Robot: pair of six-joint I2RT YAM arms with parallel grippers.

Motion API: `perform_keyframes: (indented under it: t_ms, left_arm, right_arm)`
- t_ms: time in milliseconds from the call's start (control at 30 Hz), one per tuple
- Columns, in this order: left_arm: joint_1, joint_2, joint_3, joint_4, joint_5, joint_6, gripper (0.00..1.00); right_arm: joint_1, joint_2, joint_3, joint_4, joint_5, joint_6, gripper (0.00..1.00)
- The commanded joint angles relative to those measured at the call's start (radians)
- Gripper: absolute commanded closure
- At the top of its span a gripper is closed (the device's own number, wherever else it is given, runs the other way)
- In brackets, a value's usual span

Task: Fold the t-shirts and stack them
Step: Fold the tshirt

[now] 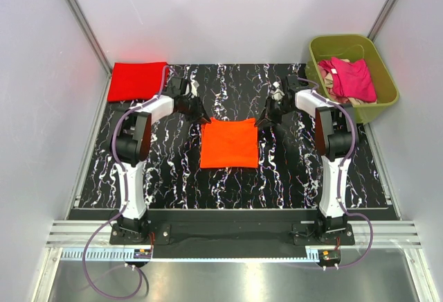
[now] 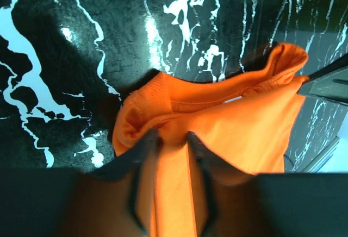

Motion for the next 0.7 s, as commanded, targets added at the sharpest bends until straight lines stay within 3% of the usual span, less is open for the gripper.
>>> perform_keyframes:
  t_ms: [0, 100, 400, 667]
  left_arm:
    - [0.002, -0.007, 0.041, 0.005, -0.002, 0.003, 0.81]
    - [0.002, -0.062, 0.023, -0.016, -0.031, 0.011, 1.00]
    - [0.007, -0.300, -0.108, -0.079, -0.095, -0.011, 1.00]
    - [0.053, -0.239, -0.099, -0.101, -0.132, -0.011, 1.00]
  right_arm:
    - [-0.002, -0.015, 0.042, -0.019, -0.011, -0.009, 0.92]
    - [-0.002, -0.048, 0.042, -0.049, -0.001, -0.006, 0.96]
    - [0.003, -0.217, -0.027, -0.065, -0.042, 0.051, 0.99]
    - [0.013, -0.090, 0.091, -0.044, -0.045, 0.066, 0.98]
